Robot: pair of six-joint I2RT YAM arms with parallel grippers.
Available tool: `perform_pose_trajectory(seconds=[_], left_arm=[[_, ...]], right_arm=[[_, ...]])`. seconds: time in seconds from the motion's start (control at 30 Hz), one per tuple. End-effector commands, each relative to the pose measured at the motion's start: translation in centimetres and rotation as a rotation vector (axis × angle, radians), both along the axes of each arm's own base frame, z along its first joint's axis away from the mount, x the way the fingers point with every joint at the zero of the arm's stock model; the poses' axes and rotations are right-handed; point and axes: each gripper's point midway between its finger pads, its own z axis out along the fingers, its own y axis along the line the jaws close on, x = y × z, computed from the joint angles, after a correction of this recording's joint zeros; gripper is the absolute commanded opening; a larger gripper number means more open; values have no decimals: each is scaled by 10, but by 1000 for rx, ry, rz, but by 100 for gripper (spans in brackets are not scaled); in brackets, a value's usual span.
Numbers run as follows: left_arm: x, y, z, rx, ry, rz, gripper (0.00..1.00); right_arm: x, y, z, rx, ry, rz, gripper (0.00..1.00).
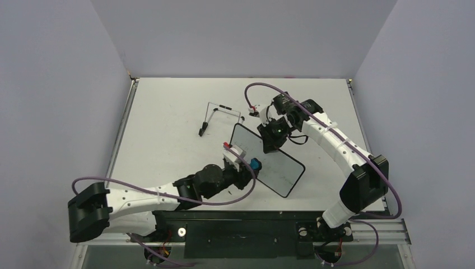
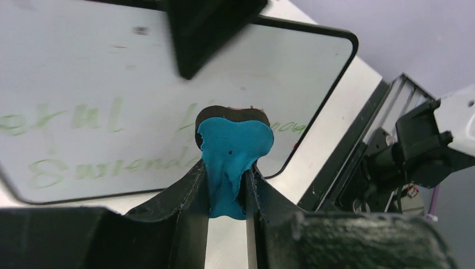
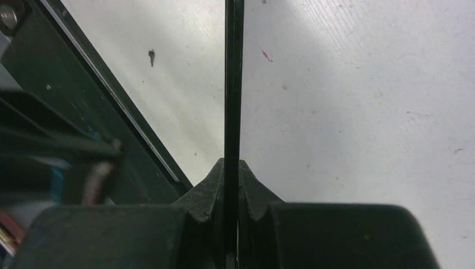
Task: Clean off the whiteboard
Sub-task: Erase the whiteboard at the whiteboard stand.
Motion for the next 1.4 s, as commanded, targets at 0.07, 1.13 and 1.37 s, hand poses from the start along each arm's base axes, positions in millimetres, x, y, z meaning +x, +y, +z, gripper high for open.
perform_pose_trajectory(seconds=[0.07, 1.13, 1.37], left_arm=[[21, 72, -9, 55, -47, 107, 0], [104, 98, -38, 97, -131, 442, 0], [106, 107, -54, 157, -101, 482, 0]], right_arm=[[-4, -25, 30, 38, -106, 157, 0], [-43, 12, 10, 145, 104, 355, 0], [-47, 14, 13, 169, 115, 359, 0]])
